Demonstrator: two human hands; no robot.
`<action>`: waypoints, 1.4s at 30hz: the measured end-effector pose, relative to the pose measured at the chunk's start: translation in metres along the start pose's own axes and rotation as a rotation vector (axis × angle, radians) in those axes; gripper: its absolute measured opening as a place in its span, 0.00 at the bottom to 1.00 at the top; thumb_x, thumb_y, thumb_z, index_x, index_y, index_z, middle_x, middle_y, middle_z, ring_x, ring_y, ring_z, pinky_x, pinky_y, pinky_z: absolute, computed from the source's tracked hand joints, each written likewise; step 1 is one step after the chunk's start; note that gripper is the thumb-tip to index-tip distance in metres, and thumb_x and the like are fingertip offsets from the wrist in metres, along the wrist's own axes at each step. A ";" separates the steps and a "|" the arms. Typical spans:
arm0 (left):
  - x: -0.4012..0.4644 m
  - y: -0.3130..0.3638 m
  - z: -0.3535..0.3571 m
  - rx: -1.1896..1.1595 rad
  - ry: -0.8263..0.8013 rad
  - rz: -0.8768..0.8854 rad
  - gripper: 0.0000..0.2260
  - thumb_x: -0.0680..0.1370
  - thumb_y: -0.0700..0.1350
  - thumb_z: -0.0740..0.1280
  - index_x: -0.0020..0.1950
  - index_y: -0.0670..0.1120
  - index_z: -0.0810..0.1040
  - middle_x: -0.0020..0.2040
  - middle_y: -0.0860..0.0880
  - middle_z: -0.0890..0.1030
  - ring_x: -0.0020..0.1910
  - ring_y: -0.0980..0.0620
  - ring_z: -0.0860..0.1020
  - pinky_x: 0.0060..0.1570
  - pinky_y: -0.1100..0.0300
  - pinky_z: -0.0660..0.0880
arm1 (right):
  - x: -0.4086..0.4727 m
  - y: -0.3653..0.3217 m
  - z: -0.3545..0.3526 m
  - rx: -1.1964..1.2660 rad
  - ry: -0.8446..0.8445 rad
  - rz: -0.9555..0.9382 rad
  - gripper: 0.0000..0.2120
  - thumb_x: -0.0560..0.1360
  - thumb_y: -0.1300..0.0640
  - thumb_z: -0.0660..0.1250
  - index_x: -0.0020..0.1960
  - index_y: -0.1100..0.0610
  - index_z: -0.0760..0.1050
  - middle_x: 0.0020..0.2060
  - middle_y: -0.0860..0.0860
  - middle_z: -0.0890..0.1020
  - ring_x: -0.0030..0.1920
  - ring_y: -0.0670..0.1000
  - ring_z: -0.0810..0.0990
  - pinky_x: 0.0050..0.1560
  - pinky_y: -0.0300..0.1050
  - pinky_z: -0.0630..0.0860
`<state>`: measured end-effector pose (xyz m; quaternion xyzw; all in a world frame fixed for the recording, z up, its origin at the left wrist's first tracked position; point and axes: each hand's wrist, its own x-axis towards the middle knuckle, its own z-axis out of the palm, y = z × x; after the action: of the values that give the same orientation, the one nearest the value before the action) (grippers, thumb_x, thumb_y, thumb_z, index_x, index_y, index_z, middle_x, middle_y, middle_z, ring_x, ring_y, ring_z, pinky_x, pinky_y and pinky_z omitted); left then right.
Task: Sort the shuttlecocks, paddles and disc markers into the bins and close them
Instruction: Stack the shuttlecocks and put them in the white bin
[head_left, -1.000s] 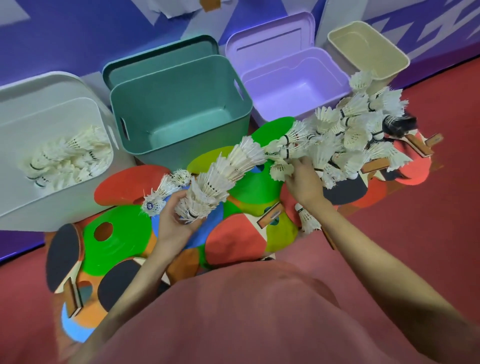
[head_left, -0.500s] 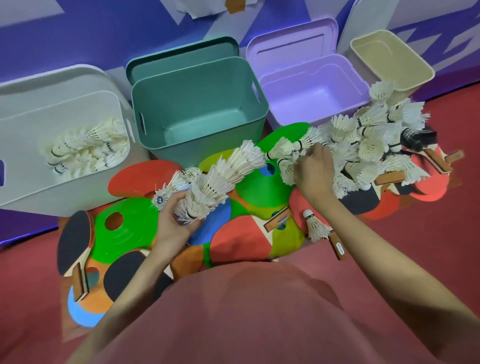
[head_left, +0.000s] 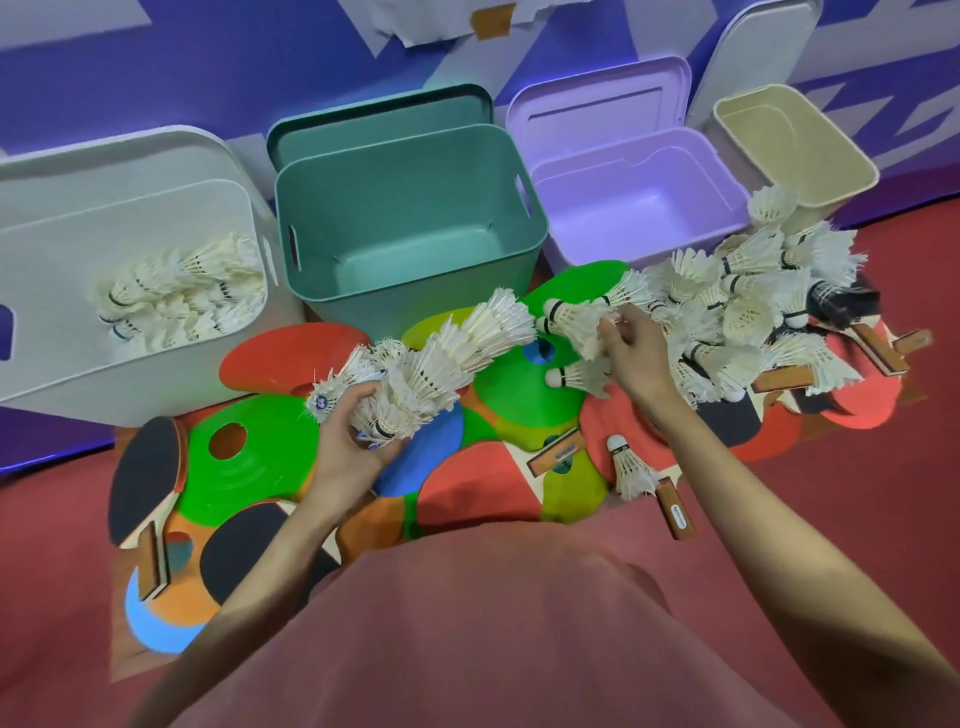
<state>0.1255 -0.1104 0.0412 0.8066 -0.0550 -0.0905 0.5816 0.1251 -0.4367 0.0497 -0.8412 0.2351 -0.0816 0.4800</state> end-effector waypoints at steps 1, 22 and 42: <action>0.000 0.001 0.000 -0.005 0.002 0.001 0.24 0.65 0.28 0.72 0.57 0.44 0.75 0.52 0.63 0.80 0.53 0.64 0.77 0.52 0.70 0.72 | 0.001 0.000 0.002 0.008 -0.010 0.004 0.09 0.79 0.56 0.61 0.40 0.54 0.70 0.33 0.55 0.75 0.34 0.52 0.73 0.34 0.45 0.69; -0.006 0.003 -0.016 -0.019 -0.049 0.025 0.23 0.63 0.32 0.73 0.58 0.38 0.74 0.53 0.57 0.80 0.53 0.63 0.77 0.54 0.70 0.70 | 0.010 -0.058 0.021 0.254 -0.532 0.071 0.16 0.78 0.65 0.60 0.33 0.55 0.75 0.22 0.46 0.70 0.22 0.42 0.64 0.24 0.32 0.62; 0.000 0.014 -0.006 -0.049 -0.043 0.034 0.24 0.65 0.21 0.70 0.58 0.34 0.74 0.50 0.55 0.80 0.49 0.67 0.77 0.50 0.73 0.71 | 0.005 -0.047 0.011 0.405 -0.278 0.188 0.09 0.79 0.61 0.61 0.48 0.54 0.79 0.39 0.48 0.83 0.39 0.46 0.81 0.36 0.36 0.77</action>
<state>0.1266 -0.1091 0.0565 0.7890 -0.0791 -0.0992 0.6011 0.1480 -0.4105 0.0829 -0.7057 0.2231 0.0342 0.6716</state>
